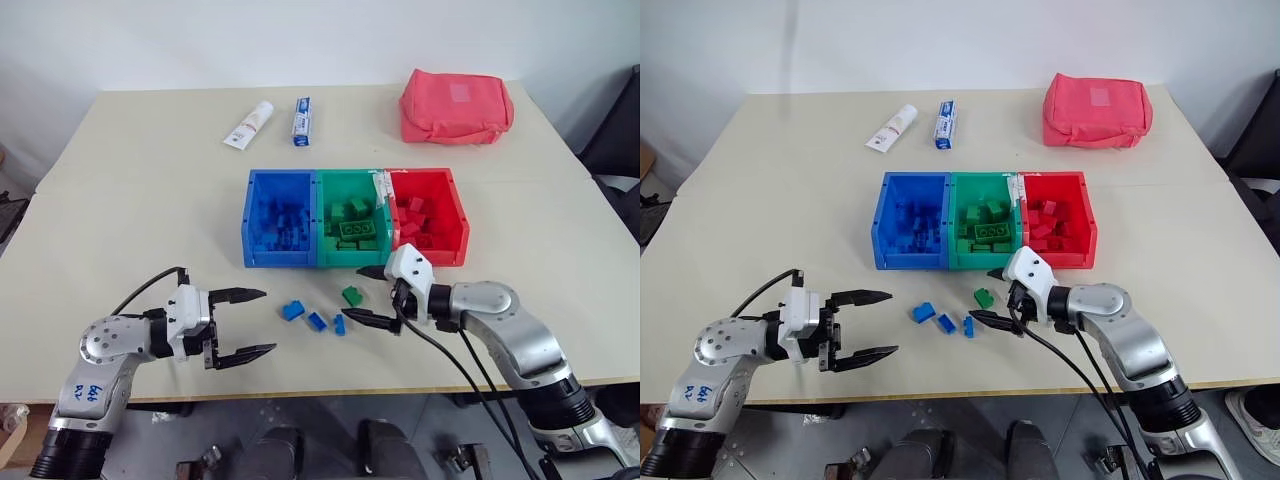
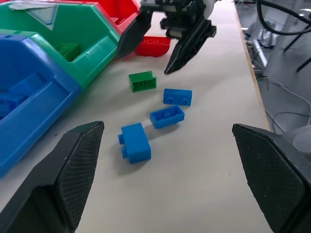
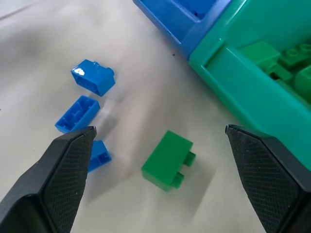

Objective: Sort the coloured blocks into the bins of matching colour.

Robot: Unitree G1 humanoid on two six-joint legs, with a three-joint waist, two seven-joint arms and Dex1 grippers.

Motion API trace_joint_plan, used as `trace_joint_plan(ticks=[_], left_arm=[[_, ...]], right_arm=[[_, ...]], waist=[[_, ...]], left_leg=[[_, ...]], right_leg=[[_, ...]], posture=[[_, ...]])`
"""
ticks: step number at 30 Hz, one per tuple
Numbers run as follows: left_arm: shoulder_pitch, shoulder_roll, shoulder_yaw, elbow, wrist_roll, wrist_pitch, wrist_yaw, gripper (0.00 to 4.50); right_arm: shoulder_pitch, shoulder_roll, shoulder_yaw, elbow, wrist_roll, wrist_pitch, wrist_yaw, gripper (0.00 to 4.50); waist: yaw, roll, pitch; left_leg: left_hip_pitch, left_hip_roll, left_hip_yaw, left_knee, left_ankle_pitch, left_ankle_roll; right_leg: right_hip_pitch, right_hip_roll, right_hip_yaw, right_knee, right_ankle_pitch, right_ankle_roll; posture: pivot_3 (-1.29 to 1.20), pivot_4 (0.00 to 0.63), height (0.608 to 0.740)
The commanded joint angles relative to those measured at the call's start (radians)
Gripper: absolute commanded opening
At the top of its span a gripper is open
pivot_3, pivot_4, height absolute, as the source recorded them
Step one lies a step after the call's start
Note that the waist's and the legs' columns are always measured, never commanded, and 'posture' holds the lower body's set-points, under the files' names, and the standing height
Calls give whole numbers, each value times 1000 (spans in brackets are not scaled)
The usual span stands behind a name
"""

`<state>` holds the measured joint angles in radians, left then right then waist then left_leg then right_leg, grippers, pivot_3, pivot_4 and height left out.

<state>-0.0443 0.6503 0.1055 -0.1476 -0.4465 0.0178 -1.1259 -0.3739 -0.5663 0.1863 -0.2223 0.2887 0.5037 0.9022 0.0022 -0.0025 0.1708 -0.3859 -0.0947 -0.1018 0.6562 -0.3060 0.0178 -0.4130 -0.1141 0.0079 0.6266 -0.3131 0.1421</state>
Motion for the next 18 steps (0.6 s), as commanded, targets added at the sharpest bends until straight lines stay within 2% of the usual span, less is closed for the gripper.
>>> trace_joint_plan(ticks=[1, 8, 12, 18], left_arm=[[13, 5, 14, -45, -13, -1, 11, 4500], [-55, -62, -36, -83, -12, 26, 83, 4500], [-90, -87, -87, -94, -7, 45, 79, 4500], [-147, -87, -133, -50, 12, 38, 53, 4500]], right_arm=[[9, -43, -65, -31, 24, -6, 13, 4465], [173, -91, -313, -182, 134, 129, -92, 4465], [298, -104, -418, -255, 165, 180, -140, 4465], [453, -108, -525, -302, 179, 160, -159, 4465]], waist=[[-1, 0, 0], [15, 0, 0], [22, 0, 0], [21, 0, 0]], left_leg=[[0, 0, 0, 0, 0, 0], [0, 0, 0, 0, 0, 0], [0, 0, 1, 0, 0, 0], [0, 0, 1, 1, 0, 0]], right_leg=[[0, 0, 0, 0, 0, 0], [0, 0, 0, 0, 0, 0], [0, 0, 1, 0, 0, 0], [1, 0, 1, 0, 0, 0]], posture=[[0, 150, 740], [0, 150, 740], [0, 150, 740], [0, 150, 740]])
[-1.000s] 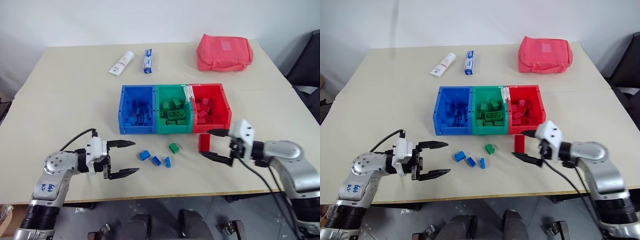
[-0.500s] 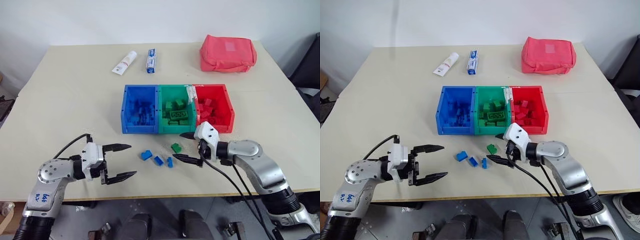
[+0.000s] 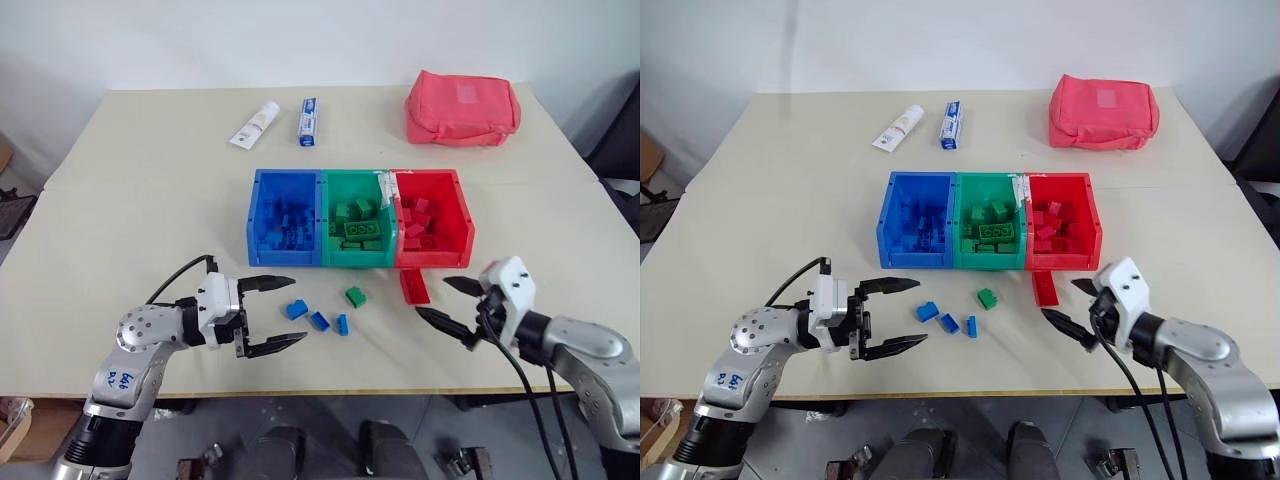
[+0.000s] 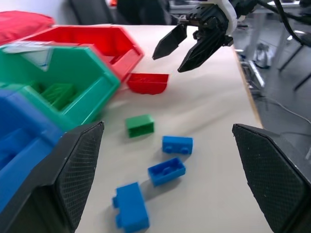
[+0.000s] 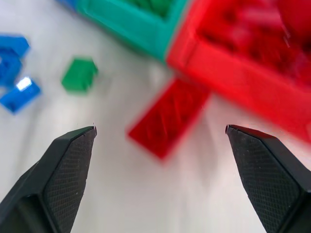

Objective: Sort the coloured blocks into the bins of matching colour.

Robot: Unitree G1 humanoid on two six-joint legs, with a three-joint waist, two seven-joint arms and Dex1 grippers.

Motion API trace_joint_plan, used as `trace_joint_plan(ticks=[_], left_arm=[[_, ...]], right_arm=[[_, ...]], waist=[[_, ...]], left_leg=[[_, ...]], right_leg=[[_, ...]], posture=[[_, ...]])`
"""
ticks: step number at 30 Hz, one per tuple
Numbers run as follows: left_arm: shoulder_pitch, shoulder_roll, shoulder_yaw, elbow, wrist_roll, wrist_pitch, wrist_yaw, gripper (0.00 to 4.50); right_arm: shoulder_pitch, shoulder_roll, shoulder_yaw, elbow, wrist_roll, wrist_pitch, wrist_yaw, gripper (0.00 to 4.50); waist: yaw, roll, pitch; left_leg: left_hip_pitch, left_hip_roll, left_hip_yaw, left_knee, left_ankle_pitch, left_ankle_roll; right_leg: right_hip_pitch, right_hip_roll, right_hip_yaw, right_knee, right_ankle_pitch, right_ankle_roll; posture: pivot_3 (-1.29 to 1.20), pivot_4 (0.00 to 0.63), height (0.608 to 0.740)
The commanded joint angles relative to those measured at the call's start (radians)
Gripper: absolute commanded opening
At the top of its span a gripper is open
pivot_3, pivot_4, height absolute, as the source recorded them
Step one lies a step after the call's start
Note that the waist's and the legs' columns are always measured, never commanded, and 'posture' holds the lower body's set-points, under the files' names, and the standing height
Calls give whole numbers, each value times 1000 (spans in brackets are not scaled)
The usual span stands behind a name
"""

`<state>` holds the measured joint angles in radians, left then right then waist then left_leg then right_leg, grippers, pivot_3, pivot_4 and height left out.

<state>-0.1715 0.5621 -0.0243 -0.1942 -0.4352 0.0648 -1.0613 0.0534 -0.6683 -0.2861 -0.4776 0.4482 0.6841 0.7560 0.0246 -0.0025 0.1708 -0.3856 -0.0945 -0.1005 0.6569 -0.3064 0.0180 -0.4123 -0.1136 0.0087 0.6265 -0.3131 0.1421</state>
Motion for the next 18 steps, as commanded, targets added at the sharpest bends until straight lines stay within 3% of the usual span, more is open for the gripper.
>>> trace_joint_plan(ticks=[1, 6, 13, 18], left_arm=[[-28, 1, -5, 5, 0, -9, -15, 4500], [-47, 1, -11, 29, 2, -14, -36, 4500], [-49, 18, 0, 25, 3, -18, -48, 4500], [-28, 40, 22, 10, -2, -14, -45, 4500]], right_arm=[[38, -8, -57, -45, 19, -28, -12, 4465], [41, -6, -19, -55, 13, -13, -31, 4465], [-105, 86, 164, -41, -38, 154, -225, 4465], [-174, 131, 231, -17, -52, 211, -288, 4465]], waist=[[-2, 0, 0], [-1, 0, 0], [-2, 0, 0], [-1, 0, 0]], left_leg=[[0, 0, 0, 0, 0, 0], [0, 0, 0, 0, 0, 0], [0, 0, 0, 0, 0, 0], [0, 0, -1, 0, 0, 0]], right_leg=[[0, 0, 0, 0, 0, 0], [0, 0, 0, 0, 0, 0], [0, 0, 0, 0, 0, 0], [0, 0, 0, 0, 0, 0]], posture=[[0, 150, 740], [0, 150, 740], [0, 150, 740], [0, 150, 740]])
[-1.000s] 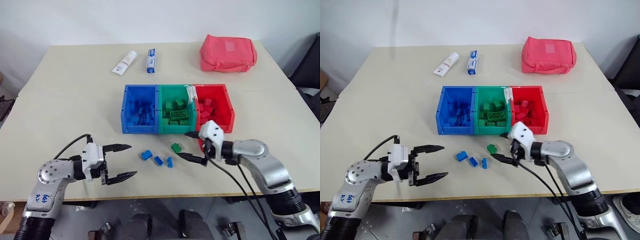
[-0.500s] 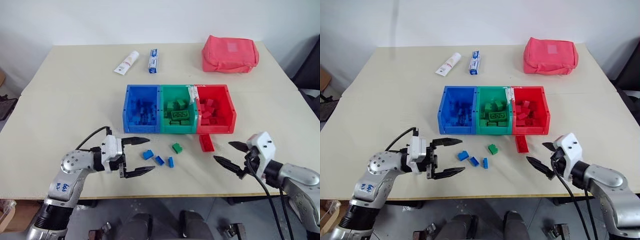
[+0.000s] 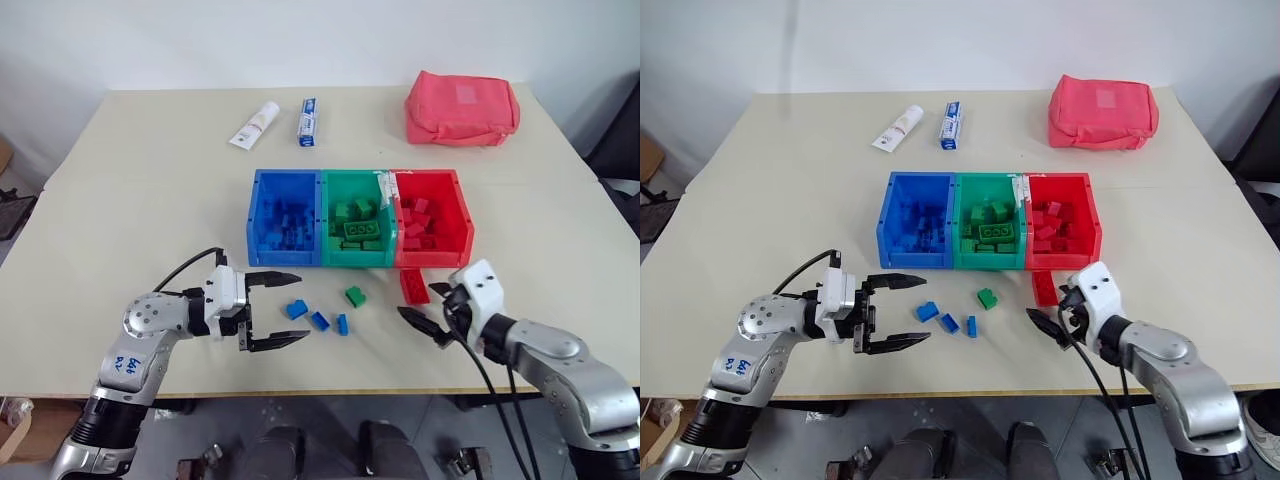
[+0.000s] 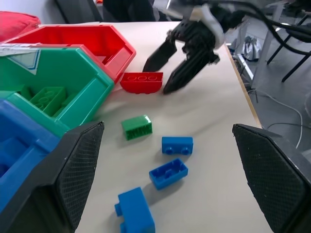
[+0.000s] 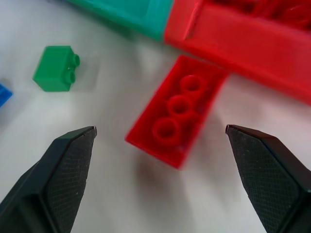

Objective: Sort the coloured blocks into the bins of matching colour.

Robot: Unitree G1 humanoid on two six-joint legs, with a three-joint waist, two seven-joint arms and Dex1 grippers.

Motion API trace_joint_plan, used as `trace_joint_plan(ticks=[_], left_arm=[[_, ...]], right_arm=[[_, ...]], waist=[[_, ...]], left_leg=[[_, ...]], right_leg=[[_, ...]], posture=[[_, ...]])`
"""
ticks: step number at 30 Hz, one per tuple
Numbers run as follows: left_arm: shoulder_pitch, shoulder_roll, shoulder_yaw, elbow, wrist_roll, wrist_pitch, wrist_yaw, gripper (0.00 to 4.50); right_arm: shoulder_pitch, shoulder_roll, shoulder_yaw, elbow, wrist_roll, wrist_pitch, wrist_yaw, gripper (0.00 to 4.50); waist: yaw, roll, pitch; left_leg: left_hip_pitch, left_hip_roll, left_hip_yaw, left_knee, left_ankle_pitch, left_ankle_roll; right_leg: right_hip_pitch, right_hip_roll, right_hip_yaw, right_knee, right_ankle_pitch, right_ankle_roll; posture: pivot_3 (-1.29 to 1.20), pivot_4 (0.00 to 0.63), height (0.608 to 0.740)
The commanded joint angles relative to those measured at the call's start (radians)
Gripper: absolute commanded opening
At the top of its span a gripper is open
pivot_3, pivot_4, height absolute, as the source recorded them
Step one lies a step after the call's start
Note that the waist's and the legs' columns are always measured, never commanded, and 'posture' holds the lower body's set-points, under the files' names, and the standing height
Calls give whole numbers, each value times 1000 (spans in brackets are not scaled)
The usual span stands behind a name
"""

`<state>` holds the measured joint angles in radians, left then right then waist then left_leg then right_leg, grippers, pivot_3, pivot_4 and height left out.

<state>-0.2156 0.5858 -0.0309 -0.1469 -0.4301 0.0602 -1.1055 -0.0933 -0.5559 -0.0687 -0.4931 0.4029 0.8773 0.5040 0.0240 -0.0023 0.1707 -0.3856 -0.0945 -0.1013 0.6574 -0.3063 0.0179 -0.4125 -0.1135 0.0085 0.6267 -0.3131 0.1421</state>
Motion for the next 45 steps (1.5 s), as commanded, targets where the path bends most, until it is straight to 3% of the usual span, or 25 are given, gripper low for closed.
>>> trace_joint_plan(ticks=[1, 2, 5, 12, 16, 21, 24, 32, 36, 41, 42, 45], left_arm=[[20, 19, 29, -40, -7, -10, 1, 4500], [22, 20, 29, -42, -6, -9, 3, 4500], [27, 15, 26, -56, -5, -6, 15, 4500], [26, -9, 42, -60, -36, -1, 39, 4500], [17, -28, 46, -59, -55, 12, 47, 4500], [-12, -76, 79, -61, -83, 71, 140, 4500], [-8, -81, 84, -71, -82, 83, 153, 4500], [12, -74, 92, -98, -78, 94, 168, 4500], [27, -62, 101, -115, -79, 100, 171, 4500], [38, -40, 111, -119, -71, 103, 160, 4500], [32, -32, 119, -108, -70, 102, 155, 4500], [26, 18, 129, -58, -67, 79, 84, 4500]], right_arm=[[-40, 27, 21, 6, -13, 25, -50, 4465], [-49, 33, 29, 15, -20, 24, -57, 4465], [-61, 46, 41, 35, -43, 9, -82, 3837], [-42, -2, 20, 19, -34, 5, -36, 1497], [-14, -95, -12, -44, 39, -74, 133, 1493], [-164, -101, -128, 26, 108, -67, 124, 1493], [-287, -74, -138, 131, 61, -109, 56, 1493], [-608, -60, 19, 650, -187, -381, 22, 1493], [-670, -27, 18, 740, -205, -429, 29, 2778], [-644, -59, 9, 706, -192, -428, 108, 4457], [-629, -78, -7, 684, -172, -427, 145, 4487], [-474, -188, -71, 545, -38, -521, 440, 4487]], waist=[[-1, 0, 0], [-1, 0, 0], [-1, 0, 0], [-1, 0, 0], [1, 0, 0], [-8, 0, 0], [-13, 0, 0], [-23, 0, 0], [-28, 0, 0], [-28, 0, 0], [-25, 0, 0], [-10, 0, 0]], left_leg=[[0, 0, 0, 0, 0, 0], [0, 0, 0, 0, 0, 0], [0, 0, 0, 0, 0, 0], [0, 0, 0, 0, 0, 0], [0, 0, 0, 0, 0, 0], [0, 0, 1, 1, 0, 0], [0, 1, 1, 1, 0, 0], [-1, 0, 0, 1, 0, 0], [-1, 0, 0, 0, 0, 0], [-2, 0, 0, 0, 0, 0], [-2, 0, 0, 0, 0, 0], [-3, 0, -2, 0, 0, 1]], right_leg=[[0, 0, 0, 0, 0, 0], [0, 0, 0, 0, 0, 0], [0, 0, 0, 0, 0, 0], [0, 0, 0, 0, 0, 0], [0, 0, 0, 0, 0, 0], [0, 1, 0, 1, 0, 0], [0, 1, 0, 1, 0, 0], [-1, 0, -1, 1, 0, 0], [-1, 0, -1, 2, 0, 0], [-1, 1, -1, 2, 0, 0], [-1, 1, -1, 2, 0, 0], [-1, 0, -2, 1, 0, 0]], posture=[[0, 150, 740], [0, 150, 740], [0, 150, 740], [0, 150, 740], [0, 150, 740], [0, 150, 740], [0, 150, 740], [0, 150, 740], [0, 150, 740], [0, 150, 740], [0, 150, 740], [0, 150, 740]])
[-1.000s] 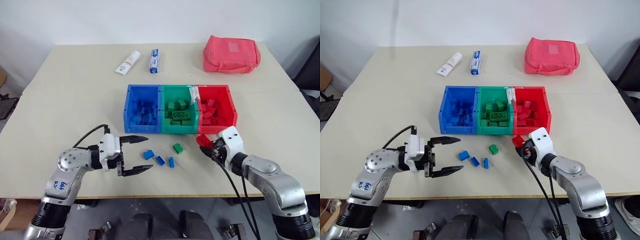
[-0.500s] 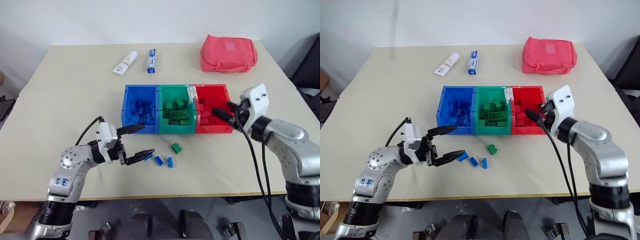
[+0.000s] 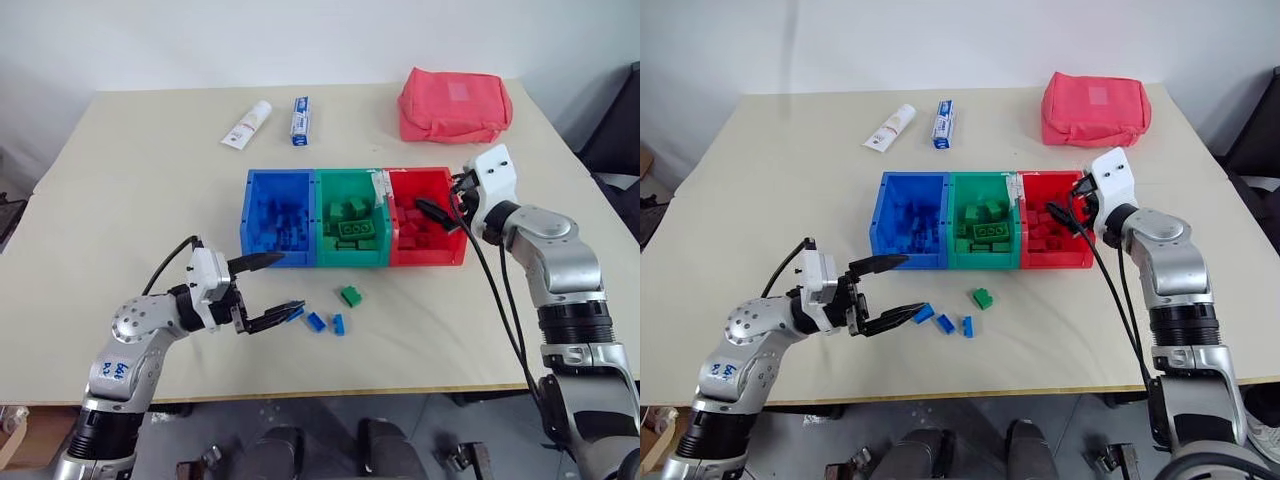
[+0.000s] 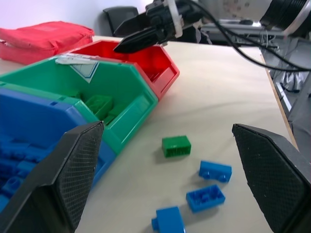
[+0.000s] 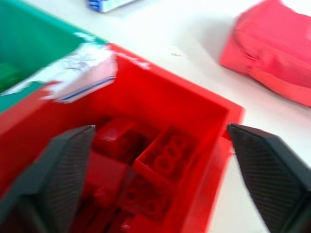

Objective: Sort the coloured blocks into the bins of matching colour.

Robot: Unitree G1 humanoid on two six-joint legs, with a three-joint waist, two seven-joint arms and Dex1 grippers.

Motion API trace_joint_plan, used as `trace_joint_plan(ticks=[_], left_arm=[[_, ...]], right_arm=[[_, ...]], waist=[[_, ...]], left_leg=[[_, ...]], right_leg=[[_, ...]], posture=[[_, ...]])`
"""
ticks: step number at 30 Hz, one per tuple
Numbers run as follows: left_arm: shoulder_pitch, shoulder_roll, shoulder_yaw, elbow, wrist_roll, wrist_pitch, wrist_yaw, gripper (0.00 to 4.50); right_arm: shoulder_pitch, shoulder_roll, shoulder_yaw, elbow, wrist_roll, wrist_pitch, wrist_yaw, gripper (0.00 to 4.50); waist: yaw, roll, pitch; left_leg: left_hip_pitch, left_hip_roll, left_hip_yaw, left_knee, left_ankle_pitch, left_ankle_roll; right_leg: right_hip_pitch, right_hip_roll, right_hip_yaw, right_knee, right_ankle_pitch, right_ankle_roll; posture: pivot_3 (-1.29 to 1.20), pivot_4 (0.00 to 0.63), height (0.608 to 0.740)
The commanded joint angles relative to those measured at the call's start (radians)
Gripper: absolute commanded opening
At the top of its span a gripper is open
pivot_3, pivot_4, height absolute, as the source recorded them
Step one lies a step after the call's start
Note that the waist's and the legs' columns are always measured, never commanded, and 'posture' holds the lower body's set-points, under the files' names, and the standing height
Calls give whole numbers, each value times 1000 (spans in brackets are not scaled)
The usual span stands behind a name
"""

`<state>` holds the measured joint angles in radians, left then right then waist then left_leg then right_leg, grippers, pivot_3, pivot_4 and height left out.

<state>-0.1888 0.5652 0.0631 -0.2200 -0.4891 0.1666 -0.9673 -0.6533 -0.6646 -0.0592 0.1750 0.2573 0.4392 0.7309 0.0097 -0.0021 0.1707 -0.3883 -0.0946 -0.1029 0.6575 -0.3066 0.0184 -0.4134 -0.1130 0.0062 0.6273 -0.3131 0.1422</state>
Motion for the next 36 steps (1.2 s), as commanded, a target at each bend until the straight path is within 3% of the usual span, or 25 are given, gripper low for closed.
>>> trace_joint_plan(ticks=[1, 6, 11, 15, 23, 29, 36], left_arm=[[1, 50, 34, 28, -7, -37, -74, 4500], [-16, 77, 35, 135, 23, -135, -163, 4500], [-29, 96, 20, 211, 32, -184, -246, 4500], [-33, 97, 16, 228, 39, -185, -261, 4500], [26, 111, 35, 208, 41, -192, -260, 4500], [85, 109, 52, 151, 25, -179, -232, 4500], [138, 102, 69, 91, 19, -160, -191, 4500]], right_arm=[[133, -98, -102, -160, 152, -111, 285, 4487], [389, -190, -171, -240, 205, -266, 522, 4487], [507, -253, -170, -210, 141, -406, 595, 4487], [486, -227, -132, -233, 140, -370, 545, 4487], [392, -71, 89, -492, 191, 22, 318, 4487], [304, 70, 283, -378, 2, -21, 196, 4487], [217, 161, 307, -224, -52, -69, 161, 4487]], waist=[[8, 0, 0], [8, 0, 0], [7, 1, 0], [4, 1, 0], [-3, 1, 0], [2, 1, 0], [0, 1, 0]], left_leg=[[0, 0, 0, 0, 0, 0], [1, 0, 2, 1, -2, 2], [3, 1, 3, 3, -2, 1], [3, 1, 3, 3, -2, 1], [2, 2, 2, 4, -2, 0], [2, 1, 2, 4, -3, 0], [2, 1, 2, 4, -3, 0]], right_leg=[[0, 0, 0, 0, 0, 0], [2, 0, 1, -2, 0, 1], [2, 0, 2, -1, 0, 0], [2, 0, 2, -1, 0, 0], [1, 0, 2, -1, 0, 0], [1, -1, 2, -1, 0, 0], [1, 0, 1, 0, 0, 0]], posture=[[0, 150, 740], [0, 150, 740], [0, 150, 740], [0, 150, 740], [0, 150, 740], [0, 150, 740], [0, 150, 740]])
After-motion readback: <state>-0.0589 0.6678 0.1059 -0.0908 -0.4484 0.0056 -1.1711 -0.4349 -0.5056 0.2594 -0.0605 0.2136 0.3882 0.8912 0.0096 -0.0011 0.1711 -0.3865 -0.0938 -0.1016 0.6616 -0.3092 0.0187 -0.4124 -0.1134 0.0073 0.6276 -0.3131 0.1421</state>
